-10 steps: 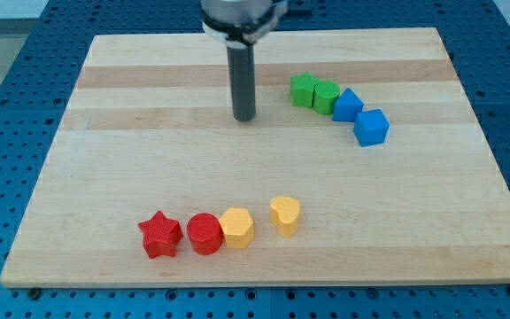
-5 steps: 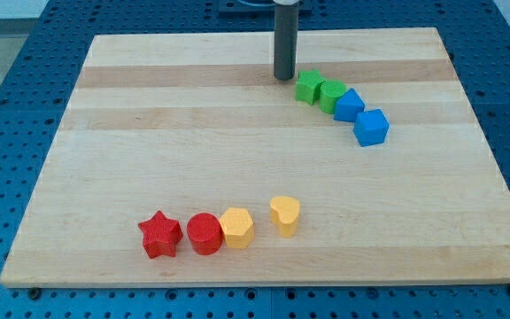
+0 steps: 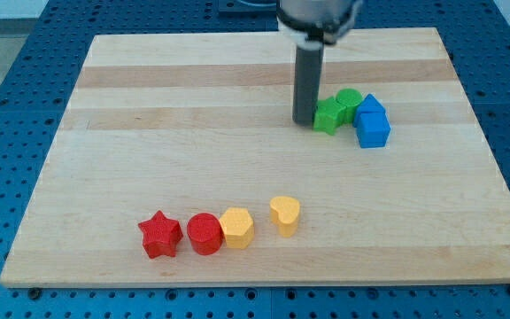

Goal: Move the green star into yellow heart to the right

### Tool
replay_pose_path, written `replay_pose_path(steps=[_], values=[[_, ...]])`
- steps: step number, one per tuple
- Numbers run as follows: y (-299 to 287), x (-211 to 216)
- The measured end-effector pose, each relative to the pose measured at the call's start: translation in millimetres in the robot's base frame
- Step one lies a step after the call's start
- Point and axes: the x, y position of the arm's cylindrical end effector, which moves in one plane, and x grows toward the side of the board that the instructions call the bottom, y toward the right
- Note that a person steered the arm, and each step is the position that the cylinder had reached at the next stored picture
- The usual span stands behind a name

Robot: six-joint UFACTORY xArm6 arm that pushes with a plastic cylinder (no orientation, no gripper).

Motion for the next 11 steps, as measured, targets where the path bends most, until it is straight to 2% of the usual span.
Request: replay_pose_path(steps=[1,2,3,4,5,6,7,9,10,11], values=[[0,77],[-2,112],[-32,60],[-56,-27],[-46,-102],[15,-85],[48,-44],[37,159],[27,195],[27,159]])
